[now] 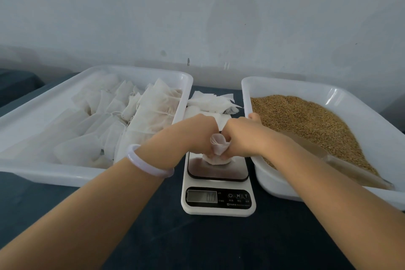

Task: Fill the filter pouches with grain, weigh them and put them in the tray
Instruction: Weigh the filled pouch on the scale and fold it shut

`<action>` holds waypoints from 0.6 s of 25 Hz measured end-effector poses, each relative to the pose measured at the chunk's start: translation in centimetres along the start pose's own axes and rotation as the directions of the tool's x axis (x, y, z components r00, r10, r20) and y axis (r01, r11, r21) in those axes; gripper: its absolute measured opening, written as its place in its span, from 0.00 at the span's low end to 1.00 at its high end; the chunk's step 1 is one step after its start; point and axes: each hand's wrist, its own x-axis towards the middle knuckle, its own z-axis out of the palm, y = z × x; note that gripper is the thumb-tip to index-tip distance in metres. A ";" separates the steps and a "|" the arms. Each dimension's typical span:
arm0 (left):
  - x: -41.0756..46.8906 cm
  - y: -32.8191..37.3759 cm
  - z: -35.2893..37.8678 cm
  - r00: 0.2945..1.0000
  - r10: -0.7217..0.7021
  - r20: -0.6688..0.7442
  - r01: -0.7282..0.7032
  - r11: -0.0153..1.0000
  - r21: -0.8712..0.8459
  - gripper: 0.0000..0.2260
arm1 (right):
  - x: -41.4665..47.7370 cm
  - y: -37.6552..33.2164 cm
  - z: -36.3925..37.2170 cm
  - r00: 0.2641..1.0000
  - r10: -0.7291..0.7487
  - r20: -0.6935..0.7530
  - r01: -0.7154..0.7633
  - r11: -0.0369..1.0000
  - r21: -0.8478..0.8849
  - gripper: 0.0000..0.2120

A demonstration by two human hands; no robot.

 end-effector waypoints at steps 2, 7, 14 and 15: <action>0.1 0.1 0.2 1.000 0.003 -0.030 -0.002 0.999 0.036 0.15 | 0.1 -0.3 0.2 1.000 0.018 -0.009 -0.018 0.999 -0.029 0.13; 0.2 0.5 0.8 0.998 0.010 -0.063 -0.005 0.997 0.082 0.13 | -0.1 -0.1 0.9 0.990 0.047 -0.131 -0.052 0.998 -0.032 0.07; -1.8 -0.5 -0.5 0.987 -0.008 -0.161 -0.056 0.920 -0.388 0.09 | -0.9 0.4 0.5 0.978 0.079 -0.195 -0.034 0.973 0.227 0.05; -1.8 -0.5 -0.6 0.986 -0.008 -0.166 -0.061 0.912 -0.405 0.10 | -1.1 0.6 0.4 0.977 0.086 -0.196 -0.022 0.951 0.309 0.08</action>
